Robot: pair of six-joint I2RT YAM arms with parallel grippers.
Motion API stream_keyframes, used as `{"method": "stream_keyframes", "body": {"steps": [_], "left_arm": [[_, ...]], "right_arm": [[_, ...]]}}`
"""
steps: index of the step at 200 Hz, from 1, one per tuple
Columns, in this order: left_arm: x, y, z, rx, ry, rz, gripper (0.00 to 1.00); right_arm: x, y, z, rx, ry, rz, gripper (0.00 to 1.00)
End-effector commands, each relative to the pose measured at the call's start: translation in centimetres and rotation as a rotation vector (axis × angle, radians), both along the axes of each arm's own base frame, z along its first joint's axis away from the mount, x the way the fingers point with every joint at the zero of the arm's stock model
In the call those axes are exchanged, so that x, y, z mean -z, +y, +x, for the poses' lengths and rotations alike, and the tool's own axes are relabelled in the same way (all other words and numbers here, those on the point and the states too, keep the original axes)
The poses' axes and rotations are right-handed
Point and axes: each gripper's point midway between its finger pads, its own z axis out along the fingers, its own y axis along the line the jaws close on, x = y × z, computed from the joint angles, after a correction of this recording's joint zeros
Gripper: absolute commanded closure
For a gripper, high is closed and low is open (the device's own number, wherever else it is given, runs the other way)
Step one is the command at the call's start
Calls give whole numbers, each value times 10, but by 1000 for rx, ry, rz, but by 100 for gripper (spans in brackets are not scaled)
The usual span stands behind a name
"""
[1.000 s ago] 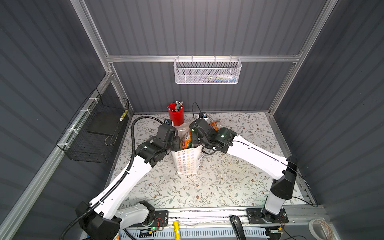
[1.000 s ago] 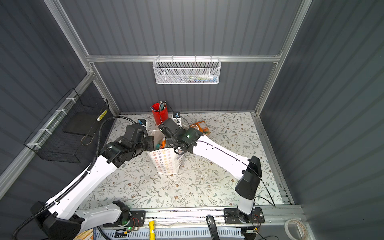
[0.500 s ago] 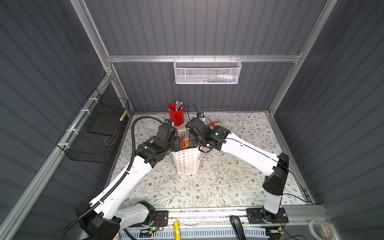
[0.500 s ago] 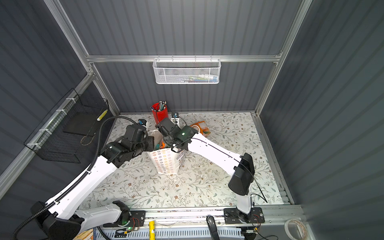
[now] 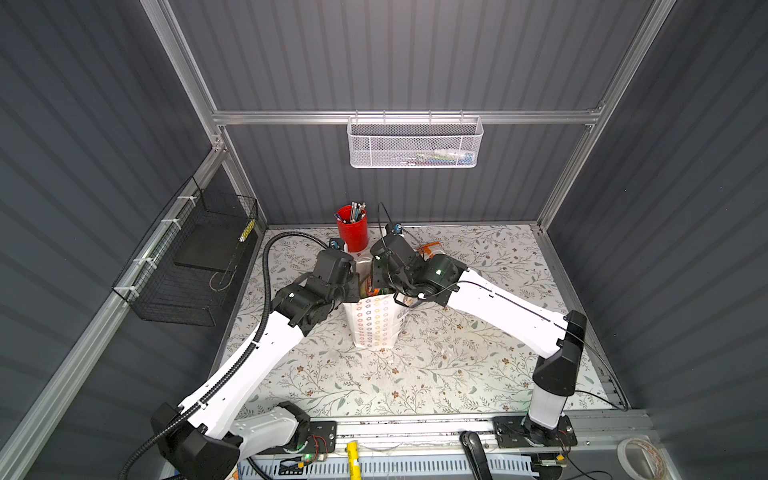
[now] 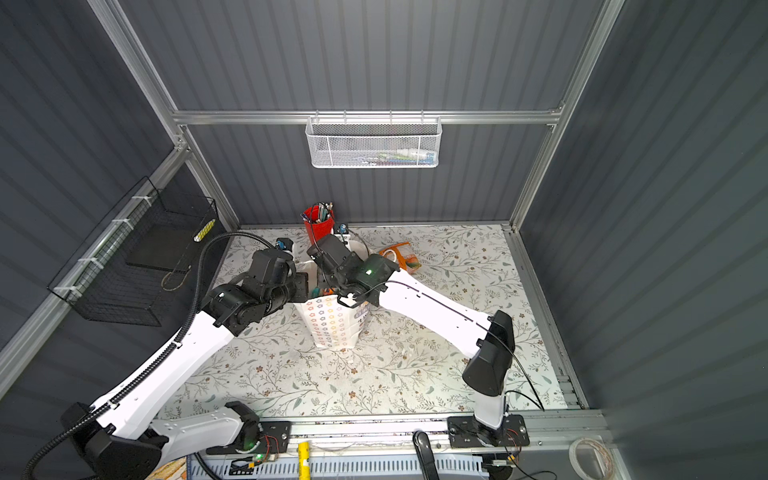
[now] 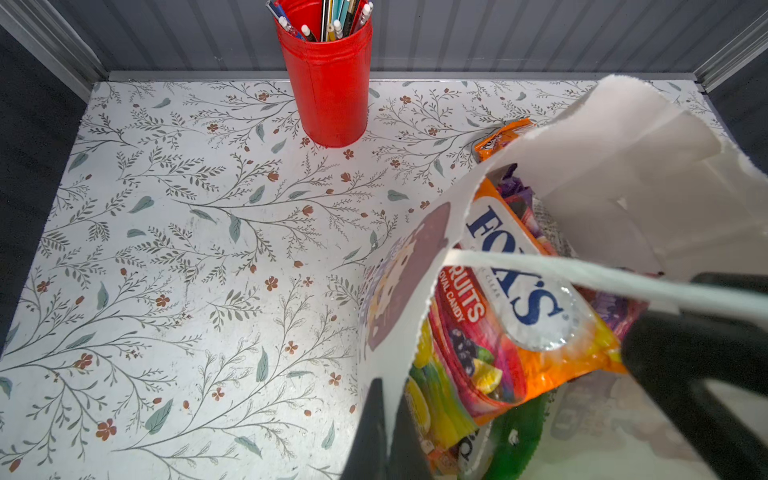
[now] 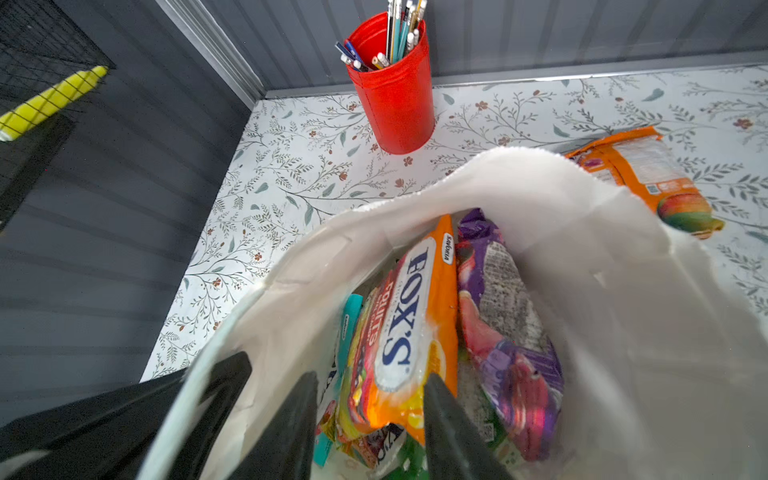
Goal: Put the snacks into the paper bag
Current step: 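Open the right gripper and move it to the orange packet on the table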
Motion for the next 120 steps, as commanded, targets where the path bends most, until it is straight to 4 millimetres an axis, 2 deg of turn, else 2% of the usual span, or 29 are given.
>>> {"method": "stream_keyframes", "body": {"steps": [1, 9, 37, 67, 104, 120], "left_arm": [[-19, 0, 6, -4, -75, -7, 100], [-20, 1, 6, -11, -78, -5, 100], [-20, 2, 6, -18, -79, -1, 100], [-20, 2, 6, -17, -78, 0, 100], [-21, 2, 6, -17, -81, -2, 100], [-20, 2, 5, -14, -78, -3, 100]], "right_arm": [[-37, -12, -5, -22, -74, 34, 53], [-43, -15, -7, -31, -90, 31, 50], [-75, -31, -17, -70, -160, 28, 21], [-104, -69, -23, -35, -241, 29, 1], [-119, -128, -24, 54, -287, 102, 1], [-112, -155, -20, 110, -284, 131, 1]]}}
